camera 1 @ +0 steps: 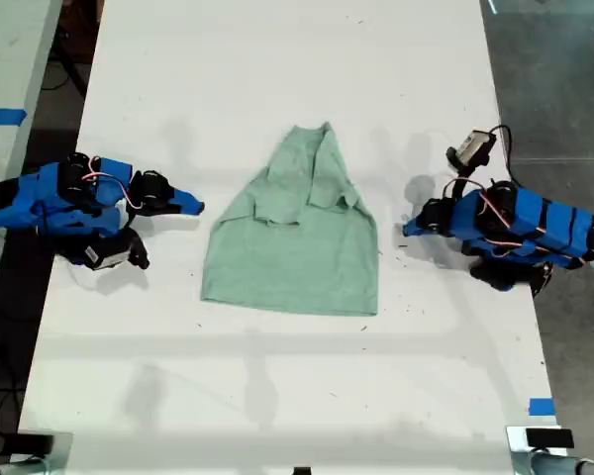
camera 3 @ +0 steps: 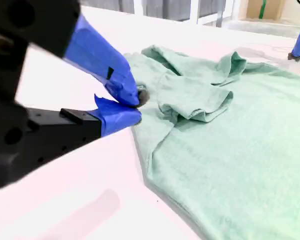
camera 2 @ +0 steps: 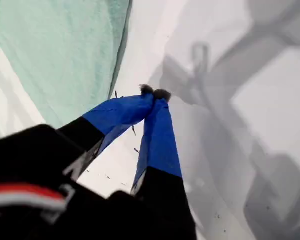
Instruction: Fold t shirt
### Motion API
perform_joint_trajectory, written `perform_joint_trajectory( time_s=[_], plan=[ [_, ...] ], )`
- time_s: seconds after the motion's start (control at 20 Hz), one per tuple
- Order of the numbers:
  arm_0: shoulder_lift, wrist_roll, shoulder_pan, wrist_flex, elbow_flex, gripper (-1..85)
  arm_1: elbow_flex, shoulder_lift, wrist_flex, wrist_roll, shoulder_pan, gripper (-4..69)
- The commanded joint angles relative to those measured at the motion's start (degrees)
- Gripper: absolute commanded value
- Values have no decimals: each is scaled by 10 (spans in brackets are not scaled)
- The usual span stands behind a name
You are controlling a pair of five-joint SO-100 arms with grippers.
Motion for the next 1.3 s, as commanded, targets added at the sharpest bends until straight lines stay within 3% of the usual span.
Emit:
perform_joint_trajectory(
  time_s=[0.0, 1.25],
  plan=[
    [5, -18, -14, 3, 5, 1, 20, 4, -6, 9, -1, -11],
    [5, -19, -14, 4, 6, 1, 20, 4, -4, 17, -3, -11]
  ],
)
